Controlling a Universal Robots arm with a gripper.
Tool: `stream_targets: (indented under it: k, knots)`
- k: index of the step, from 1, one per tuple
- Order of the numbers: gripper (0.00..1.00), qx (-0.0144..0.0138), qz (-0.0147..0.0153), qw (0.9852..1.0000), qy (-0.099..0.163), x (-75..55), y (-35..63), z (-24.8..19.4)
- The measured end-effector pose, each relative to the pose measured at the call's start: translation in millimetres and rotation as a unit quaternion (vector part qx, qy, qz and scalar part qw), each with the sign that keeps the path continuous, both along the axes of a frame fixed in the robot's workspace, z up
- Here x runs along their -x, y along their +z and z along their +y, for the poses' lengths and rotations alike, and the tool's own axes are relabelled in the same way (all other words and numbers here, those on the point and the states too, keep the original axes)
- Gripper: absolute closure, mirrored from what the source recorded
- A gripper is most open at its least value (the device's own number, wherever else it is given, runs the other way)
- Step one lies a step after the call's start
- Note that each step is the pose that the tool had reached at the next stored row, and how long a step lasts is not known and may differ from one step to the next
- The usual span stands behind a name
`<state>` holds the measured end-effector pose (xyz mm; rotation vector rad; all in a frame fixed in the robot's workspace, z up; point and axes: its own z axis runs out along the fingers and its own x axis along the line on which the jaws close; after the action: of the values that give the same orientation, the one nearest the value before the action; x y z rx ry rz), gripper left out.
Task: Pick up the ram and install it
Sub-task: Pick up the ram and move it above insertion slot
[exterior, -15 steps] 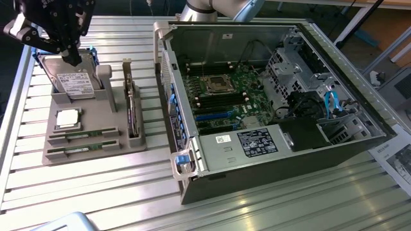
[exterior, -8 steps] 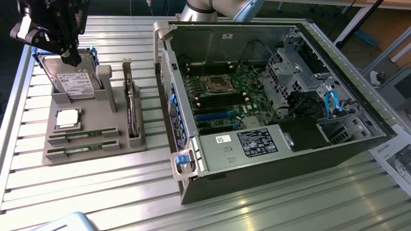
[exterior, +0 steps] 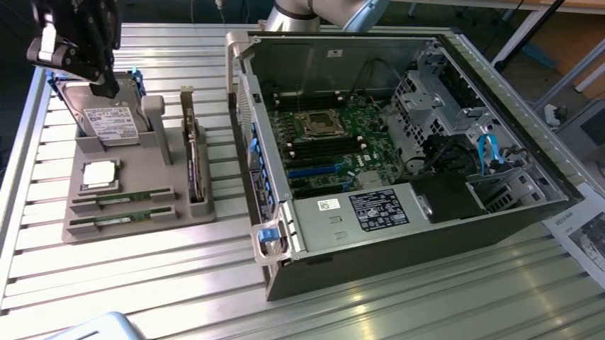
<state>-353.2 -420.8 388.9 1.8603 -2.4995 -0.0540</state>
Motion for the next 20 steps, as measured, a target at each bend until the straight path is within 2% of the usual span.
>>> stream_targets:
  k: [3, 6, 9, 13, 14, 20]
  knots:
    - [0.90, 0.0000, 0.0000, 0.9994, 0.036, 0.0, 0.0, 0.0]
    - [0.90, 0.0000, 0.0000, 0.9975, 0.071, 0.0, 0.0, 0.0]
    - [0.90, 0.0000, 0.0000, 0.9947, 0.103, 0.0, 0.0, 0.0]
    - [0.90, 0.0000, 0.0000, 0.9898, 0.143, 0.0, 0.0, 0.0]
    - [0.90, 0.0000, 0.0000, 0.9894, 0.145, 0.0, 0.0, 0.0]
    - [0.90, 0.0000, 0.0001, 0.9894, 0.145, 0.0, 0.0, -0.1]
